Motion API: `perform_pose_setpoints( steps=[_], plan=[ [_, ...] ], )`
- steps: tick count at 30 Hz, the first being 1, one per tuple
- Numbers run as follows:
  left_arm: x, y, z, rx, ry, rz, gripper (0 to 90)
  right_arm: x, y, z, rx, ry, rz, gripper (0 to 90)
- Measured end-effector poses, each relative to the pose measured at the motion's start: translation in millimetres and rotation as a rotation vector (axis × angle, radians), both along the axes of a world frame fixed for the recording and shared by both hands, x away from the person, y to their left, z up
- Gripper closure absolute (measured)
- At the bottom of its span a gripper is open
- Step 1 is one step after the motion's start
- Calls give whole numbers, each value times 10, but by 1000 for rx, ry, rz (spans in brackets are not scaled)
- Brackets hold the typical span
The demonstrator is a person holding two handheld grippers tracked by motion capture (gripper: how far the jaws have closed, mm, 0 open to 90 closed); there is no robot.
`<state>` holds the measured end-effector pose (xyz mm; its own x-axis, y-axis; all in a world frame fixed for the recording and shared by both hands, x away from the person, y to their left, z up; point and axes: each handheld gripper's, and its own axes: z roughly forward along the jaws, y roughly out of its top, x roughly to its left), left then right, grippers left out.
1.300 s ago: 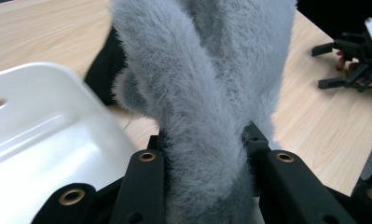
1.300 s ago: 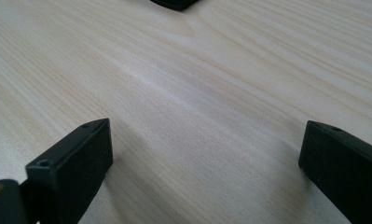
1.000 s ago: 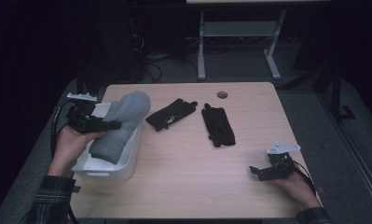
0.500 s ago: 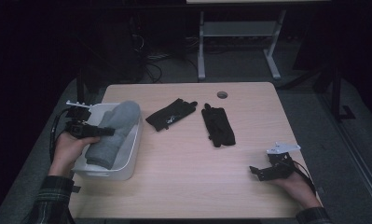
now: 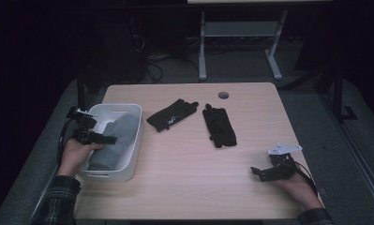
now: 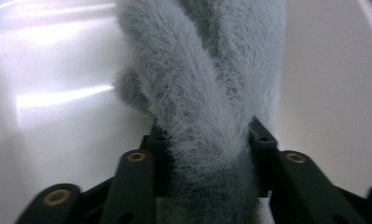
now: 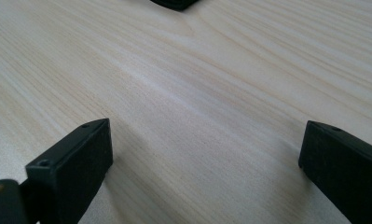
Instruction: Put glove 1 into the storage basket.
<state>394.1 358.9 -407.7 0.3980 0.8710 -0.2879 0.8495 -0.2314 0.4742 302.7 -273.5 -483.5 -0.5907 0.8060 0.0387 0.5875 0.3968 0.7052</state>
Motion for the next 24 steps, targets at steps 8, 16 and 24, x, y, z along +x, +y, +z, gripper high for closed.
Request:
perform_pose_setpoints(
  steps=[8, 16, 24],
  plan=[
    [-3, -35, 41, 100, -46, 23, 367, -2, -1, -1, 0, -2, 0, 25],
    [-36, -12, 173, 92, -110, 19, 252, -6, 0, -1, 0, -1, -3, 25],
    [-121, -205, 367, 23, -193, -35, 211, -6, -1, -1, -2, -3, -1, 25]
  ],
)
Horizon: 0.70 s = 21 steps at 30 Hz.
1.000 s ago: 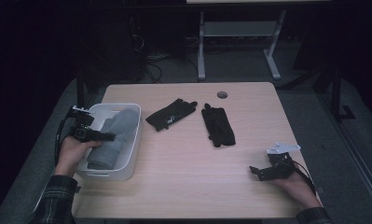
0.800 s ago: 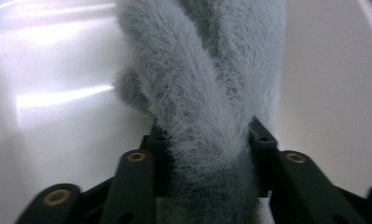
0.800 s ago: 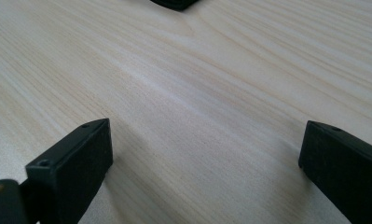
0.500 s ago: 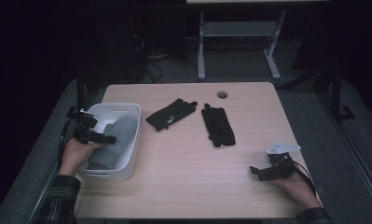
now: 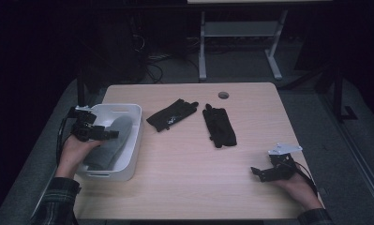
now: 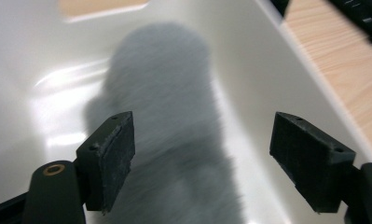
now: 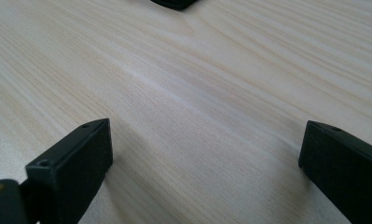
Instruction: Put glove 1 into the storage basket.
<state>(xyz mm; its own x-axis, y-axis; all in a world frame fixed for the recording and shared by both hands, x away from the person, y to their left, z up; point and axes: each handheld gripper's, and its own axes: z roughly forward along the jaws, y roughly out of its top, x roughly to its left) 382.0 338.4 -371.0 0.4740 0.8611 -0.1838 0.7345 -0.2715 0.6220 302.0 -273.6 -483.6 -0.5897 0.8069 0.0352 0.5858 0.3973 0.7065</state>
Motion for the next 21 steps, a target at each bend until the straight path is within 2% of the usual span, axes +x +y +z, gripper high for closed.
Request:
perform_pose_setpoints(
  steps=[4, 13, 21],
  plan=[
    [-17, -152, 72, -18, -30, -41, 204, -1, 0, 0, -1, 0, 0, 25],
    [-93, -619, 176, -51, -98, -144, 189, 0, 0, 1, 0, 1, -1, 25],
    [-181, -1040, 174, -62, -119, -234, 182, 0, 0, 0, 0, 0, 0, 25]
  ],
)
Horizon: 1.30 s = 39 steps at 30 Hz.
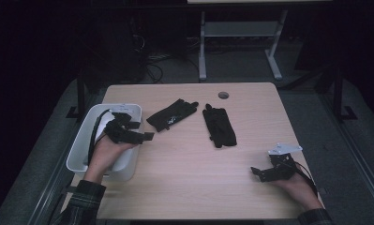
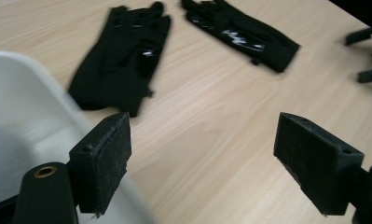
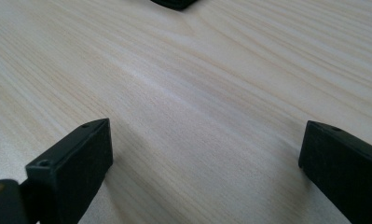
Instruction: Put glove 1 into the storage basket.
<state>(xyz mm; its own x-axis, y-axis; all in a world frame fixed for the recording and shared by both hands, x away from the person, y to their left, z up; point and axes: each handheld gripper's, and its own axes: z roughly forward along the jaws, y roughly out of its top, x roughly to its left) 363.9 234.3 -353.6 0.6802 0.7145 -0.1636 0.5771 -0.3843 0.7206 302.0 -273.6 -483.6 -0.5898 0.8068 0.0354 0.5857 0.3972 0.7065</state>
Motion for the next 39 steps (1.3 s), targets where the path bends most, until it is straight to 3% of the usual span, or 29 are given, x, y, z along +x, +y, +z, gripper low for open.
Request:
perform_pose_setpoints(
  steps=[10, 18, 25, 27, 31, 32, 35, 39],
  plan=[
    [-171, -467, -155, -22, -16, -96, 179, 0, 0, 1, -1, 0, 0, 25],
    [-305, -770, -391, -5, -31, -148, 178, 1, 2, 2, -3, -1, 6, 26],
    [-378, -862, -666, 50, -10, -169, 178, 1, 29, 17, -8, 15, 8, 37],
    [-400, -872, -750, 75, -12, -182, 171, -2, 35, 33, -15, 18, 19, 71],
    [-456, -874, -921, 86, -1, -184, 166, 6, 56, 67, -15, 21, 29, 137],
    [-467, -878, -972, 113, -6, -189, 156, 5, 61, 74, -11, 26, 27, 139],
    [-479, -877, -1049, 157, -1, -220, 139, 15, 80, 94, 0, 27, 34, 152],
    [-501, -857, -1139, 167, -17, -238, 133, 31, 113, 135, 13, 17, 45, 198]
  ],
)
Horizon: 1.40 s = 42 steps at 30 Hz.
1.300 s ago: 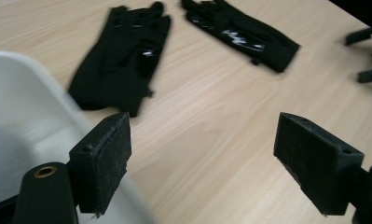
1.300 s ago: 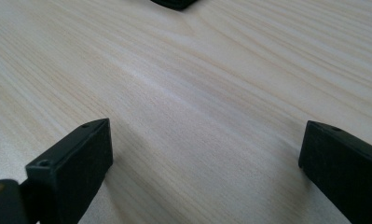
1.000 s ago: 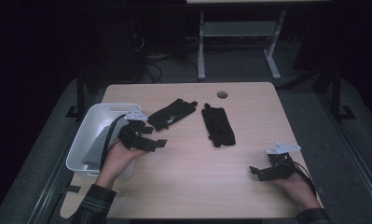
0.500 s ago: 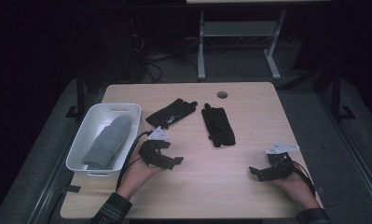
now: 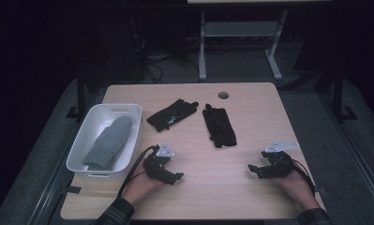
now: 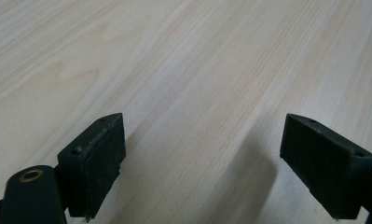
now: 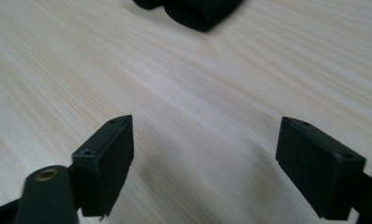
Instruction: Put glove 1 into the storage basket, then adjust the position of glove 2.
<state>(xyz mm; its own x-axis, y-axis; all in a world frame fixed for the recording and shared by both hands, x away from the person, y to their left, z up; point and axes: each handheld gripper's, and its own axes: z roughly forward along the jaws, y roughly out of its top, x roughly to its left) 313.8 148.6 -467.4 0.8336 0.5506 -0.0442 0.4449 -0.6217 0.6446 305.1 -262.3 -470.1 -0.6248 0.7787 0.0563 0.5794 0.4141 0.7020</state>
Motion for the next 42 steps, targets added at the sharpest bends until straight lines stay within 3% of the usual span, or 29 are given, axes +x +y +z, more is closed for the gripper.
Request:
perform_pose_setpoints(
  steps=[3, 7, 8, 10, 11, 12, 14, 15, 19, 32, 37, 38, 42],
  plan=[
    [-40, 28, -40, 1, -59, -25, 125, 26, 44, 54, 17, -9, 9, 251],
    [-58, 93, -99, -60, -95, -33, 122, 81, 124, 119, 48, -23, 30, 368],
    [-59, 94, -103, -64, -96, -32, 122, 133, 162, 151, 58, -28, 51, 454],
    [-59, 94, -102, -64, -95, -31, 122, 153, 187, 171, 63, -31, 56, 507],
    [-58, 94, -101, -63, -95, -31, 122, 209, 226, 205, 78, -34, 67, 621],
    [-59, 95, -99, -62, -93, -30, 122, 209, 226, 205, 78, -34, 67, 621],
    [-58, 94, -100, -61, -94, -30, 122, 261, 269, 237, 84, -40, 73, 720],
    [-59, 94, -100, -62, -94, -30, 123, 302, 316, 259, 87, -47, 75, 811],
    [-58, 89, -101, -63, -94, -26, 122, 375, 388, 284, 73, -57, 91, 896],
    [-56, 87, -94, -55, -89, -25, 122, 813, 645, 224, 73, -45, 103, 900],
    [-55, 87, -94, -56, -89, -25, 122, 941, 714, 102, 50, -10, 92, 900],
    [-54, 87, -94, -55, -89, -25, 122, 974, 724, 49, 23, 1, 93, 900],
    [-54, 87, -94, -56, -89, -25, 122, 979, 719, 12, 36, 25, 81, 900]
  ],
)
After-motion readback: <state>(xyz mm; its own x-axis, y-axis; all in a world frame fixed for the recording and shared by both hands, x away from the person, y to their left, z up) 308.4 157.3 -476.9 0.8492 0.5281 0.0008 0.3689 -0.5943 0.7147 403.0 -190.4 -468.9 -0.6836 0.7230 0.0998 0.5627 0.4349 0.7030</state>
